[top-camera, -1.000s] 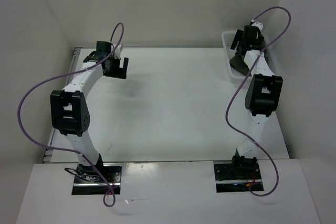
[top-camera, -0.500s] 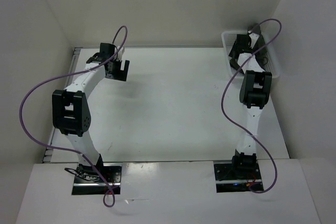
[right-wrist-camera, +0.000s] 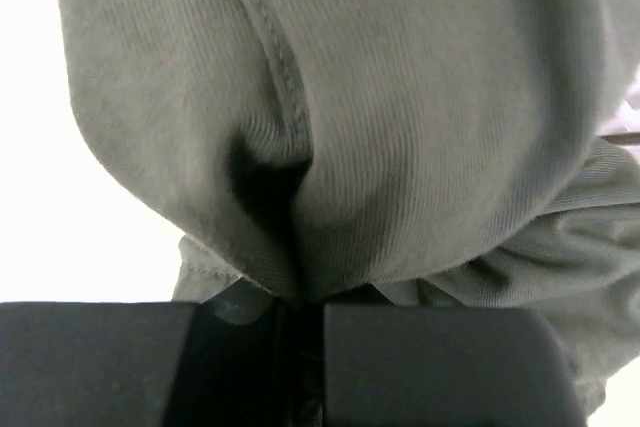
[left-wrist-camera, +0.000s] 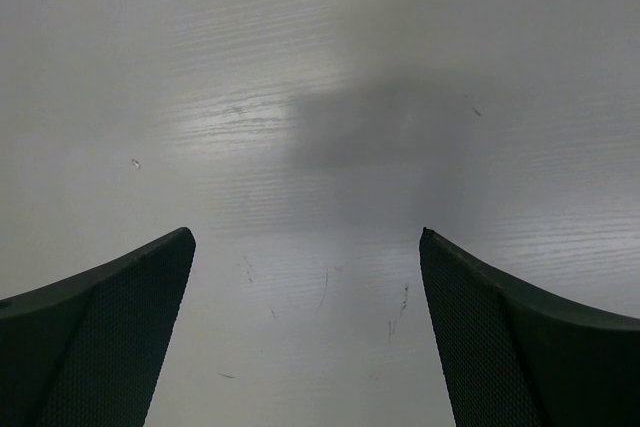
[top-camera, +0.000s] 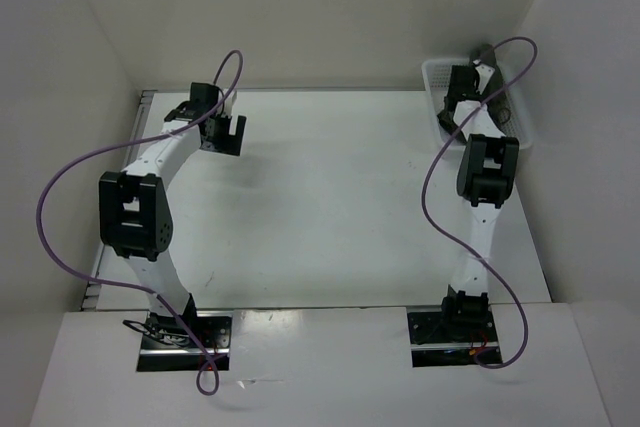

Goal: Fold and stack the shorts
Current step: Grab the shorts from the pile

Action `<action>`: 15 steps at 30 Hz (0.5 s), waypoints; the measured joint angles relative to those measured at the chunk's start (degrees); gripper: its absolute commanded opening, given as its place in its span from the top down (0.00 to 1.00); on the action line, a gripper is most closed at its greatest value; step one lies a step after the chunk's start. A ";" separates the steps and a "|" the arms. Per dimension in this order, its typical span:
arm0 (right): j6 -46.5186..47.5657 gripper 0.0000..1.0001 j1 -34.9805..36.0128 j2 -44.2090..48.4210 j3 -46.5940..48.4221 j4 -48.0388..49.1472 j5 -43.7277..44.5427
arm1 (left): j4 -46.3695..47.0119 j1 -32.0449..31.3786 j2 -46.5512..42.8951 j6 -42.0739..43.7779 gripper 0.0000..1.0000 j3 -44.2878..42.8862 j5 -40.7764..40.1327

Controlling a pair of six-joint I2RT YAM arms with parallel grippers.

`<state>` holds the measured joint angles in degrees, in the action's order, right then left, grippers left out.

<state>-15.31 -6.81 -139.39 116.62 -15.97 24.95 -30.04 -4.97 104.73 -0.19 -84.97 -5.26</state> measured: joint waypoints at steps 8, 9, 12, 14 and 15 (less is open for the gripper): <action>-7.85 1.00 0.00 11.30 0.00 -8.22 0.28 | 0.09 0.00 -3.13 0.00 0.00 -0.72 1.29; -8.59 1.00 0.00 13.40 0.00 -8.70 0.50 | 0.15 0.00 -3.61 0.00 0.00 -1.05 1.40; -10.29 1.00 0.00 20.24 0.44 -9.97 1.16 | 0.33 0.00 -5.73 0.00 0.00 -2.27 1.70; -10.34 1.00 0.00 23.78 2.73 -10.29 1.46 | 0.63 0.00 -7.63 0.00 0.00 -2.73 2.03; -10.03 1.00 0.00 25.03 4.11 -10.16 1.49 | 0.70 0.00 -8.63 -0.02 0.00 -2.84 2.14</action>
<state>-25.34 -6.81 -114.37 120.73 -26.13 26.44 -29.34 -4.97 96.09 -0.21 -87.81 -3.11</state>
